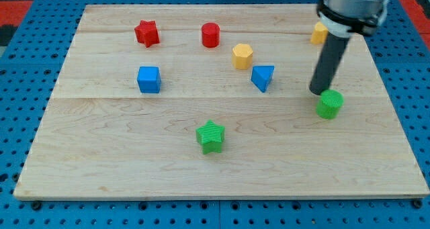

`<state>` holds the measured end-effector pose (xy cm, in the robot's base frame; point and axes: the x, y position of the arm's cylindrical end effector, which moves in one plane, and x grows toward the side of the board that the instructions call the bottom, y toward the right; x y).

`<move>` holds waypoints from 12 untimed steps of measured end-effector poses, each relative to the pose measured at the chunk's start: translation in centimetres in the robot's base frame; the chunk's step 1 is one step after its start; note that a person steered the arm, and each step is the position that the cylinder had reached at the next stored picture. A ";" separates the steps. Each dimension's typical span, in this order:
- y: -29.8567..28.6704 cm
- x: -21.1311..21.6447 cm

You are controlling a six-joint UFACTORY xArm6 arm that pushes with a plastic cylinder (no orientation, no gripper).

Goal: Move the green circle towards the center of the board

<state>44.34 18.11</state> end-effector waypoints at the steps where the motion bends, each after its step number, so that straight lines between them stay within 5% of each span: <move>1: -0.6 2.0; 2: -1.0 2.0; 3: 7.5 1.7; 4: 9.6 3.5; 5: 8.9 7.9; 7: -1.9 4.6; 9: 0.6 3.5; 12: -7.5 3.0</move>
<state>47.39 10.65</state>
